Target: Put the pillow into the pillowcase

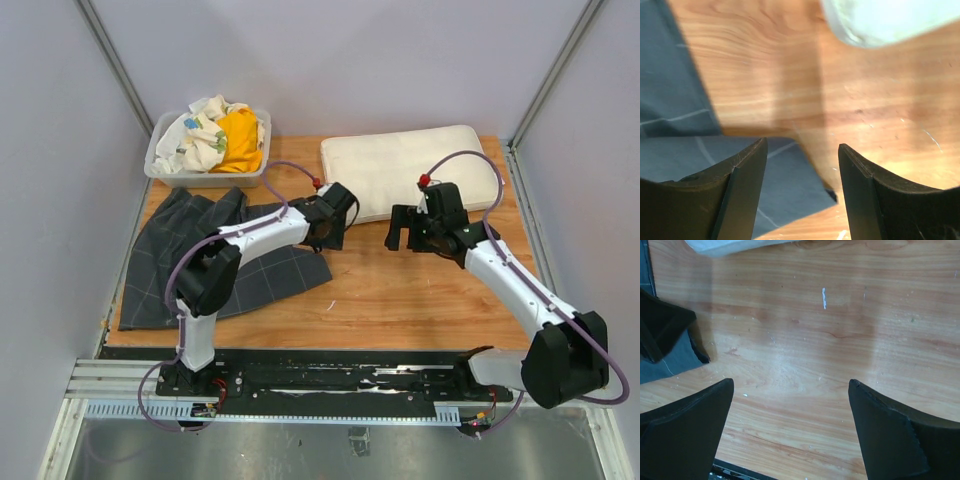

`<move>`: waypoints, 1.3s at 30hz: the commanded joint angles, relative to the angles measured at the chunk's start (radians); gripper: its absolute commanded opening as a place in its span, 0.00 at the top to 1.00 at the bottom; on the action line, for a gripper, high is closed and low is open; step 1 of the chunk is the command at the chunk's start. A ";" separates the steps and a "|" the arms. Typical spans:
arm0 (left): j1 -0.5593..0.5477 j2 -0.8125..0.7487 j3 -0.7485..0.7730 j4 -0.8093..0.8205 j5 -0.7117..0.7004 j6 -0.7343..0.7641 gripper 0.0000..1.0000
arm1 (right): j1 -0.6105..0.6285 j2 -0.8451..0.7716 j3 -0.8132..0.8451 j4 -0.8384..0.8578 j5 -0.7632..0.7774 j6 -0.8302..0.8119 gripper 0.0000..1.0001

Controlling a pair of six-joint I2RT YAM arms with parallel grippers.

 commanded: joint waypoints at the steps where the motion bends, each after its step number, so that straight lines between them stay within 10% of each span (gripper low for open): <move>1: -0.048 0.064 0.038 -0.051 0.031 -0.074 0.37 | -0.013 -0.070 -0.055 -0.035 0.026 -0.020 0.02; 9: -0.089 0.087 0.003 -0.085 0.000 -0.123 0.45 | -0.040 -0.147 -0.092 -0.053 0.018 -0.029 0.02; 14: -0.093 0.019 -0.072 -0.089 -0.014 -0.146 0.99 | -0.040 -0.152 -0.099 -0.048 0.000 -0.020 0.02; 39: -0.153 -0.646 -0.508 -0.193 0.059 -0.306 1.00 | 0.007 -0.068 -0.104 0.043 -0.088 0.032 0.01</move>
